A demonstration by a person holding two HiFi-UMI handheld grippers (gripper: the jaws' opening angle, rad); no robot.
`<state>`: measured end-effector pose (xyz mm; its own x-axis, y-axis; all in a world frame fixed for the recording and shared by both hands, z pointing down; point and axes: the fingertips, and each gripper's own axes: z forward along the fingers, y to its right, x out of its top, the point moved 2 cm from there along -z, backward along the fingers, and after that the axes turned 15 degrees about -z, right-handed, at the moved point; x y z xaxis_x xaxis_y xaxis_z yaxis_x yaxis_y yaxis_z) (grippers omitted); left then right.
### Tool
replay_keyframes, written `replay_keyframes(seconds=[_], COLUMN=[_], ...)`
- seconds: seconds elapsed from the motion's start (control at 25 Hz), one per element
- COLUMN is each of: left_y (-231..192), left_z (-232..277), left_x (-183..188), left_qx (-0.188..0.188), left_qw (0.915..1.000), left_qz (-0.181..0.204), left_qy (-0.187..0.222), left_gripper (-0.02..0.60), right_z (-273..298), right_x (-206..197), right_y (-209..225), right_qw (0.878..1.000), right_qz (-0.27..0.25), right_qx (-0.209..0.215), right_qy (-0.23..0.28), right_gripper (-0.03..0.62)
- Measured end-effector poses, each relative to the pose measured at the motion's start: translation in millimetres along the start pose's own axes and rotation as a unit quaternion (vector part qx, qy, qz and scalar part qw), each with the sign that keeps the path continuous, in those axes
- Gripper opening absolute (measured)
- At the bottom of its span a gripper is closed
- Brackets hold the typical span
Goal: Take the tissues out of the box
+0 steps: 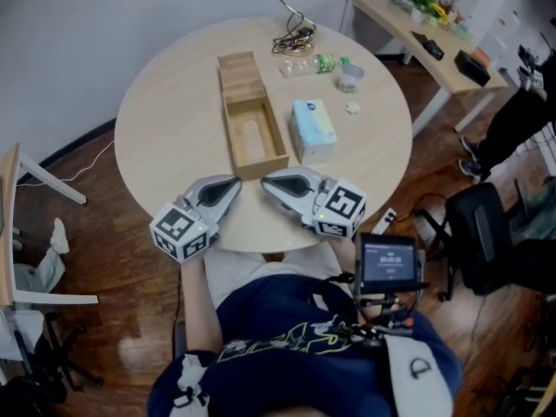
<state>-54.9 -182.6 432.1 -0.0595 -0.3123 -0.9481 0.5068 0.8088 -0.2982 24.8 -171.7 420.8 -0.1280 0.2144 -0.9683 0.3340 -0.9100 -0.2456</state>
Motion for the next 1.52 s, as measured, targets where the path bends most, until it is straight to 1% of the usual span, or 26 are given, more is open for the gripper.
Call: replay_keyframes(seconds=[0.12, 0.28, 0.4, 0.76, 1.0, 1.52], left_y=[0.1, 3.2, 3.1, 1.3, 2.8, 1.8], left_z=[0.6, -4.7, -6.3, -5.3, -4.0, -5.0], left_x=[-0.3, 5.4, 7.4, 5.2, 5.8, 5.0], left_qx=[0.000, 0.007, 0.010, 0.008, 0.006, 0.004], left_qw=[1.0000, 0.9998, 0.9995, 0.9998, 0.9997, 0.9996], left_qz=[0.000, 0.009, 0.016, 0.010, 0.006, 0.014], left_qy=[-0.001, 0.019, 0.025, 0.018, 0.023, 0.023], left_gripper=[0.000, 0.000, 0.000, 0.001, 0.000, 0.001], right_z=[0.6, 1.8, 1.6, 1.6, 1.7, 1.9], right_x=[-1.8, -2.3, -1.3, -1.7, -1.5, -2.1], right_y=[-0.4, -3.3, -2.8, -2.8, -2.0, -1.7], right_qw=[1.000, 1.000, 1.000, 1.000, 1.000, 1.000], right_qz=[0.000, 0.000, -0.001, -0.001, -0.001, 0.001], right_qx=[0.003, 0.011, 0.011, 0.011, 0.011, 0.010], right_qy=[-0.005, -0.008, -0.002, -0.004, 0.000, -0.002], right_gripper=[0.000, 0.000, 0.000, 0.000, 0.000, 0.000])
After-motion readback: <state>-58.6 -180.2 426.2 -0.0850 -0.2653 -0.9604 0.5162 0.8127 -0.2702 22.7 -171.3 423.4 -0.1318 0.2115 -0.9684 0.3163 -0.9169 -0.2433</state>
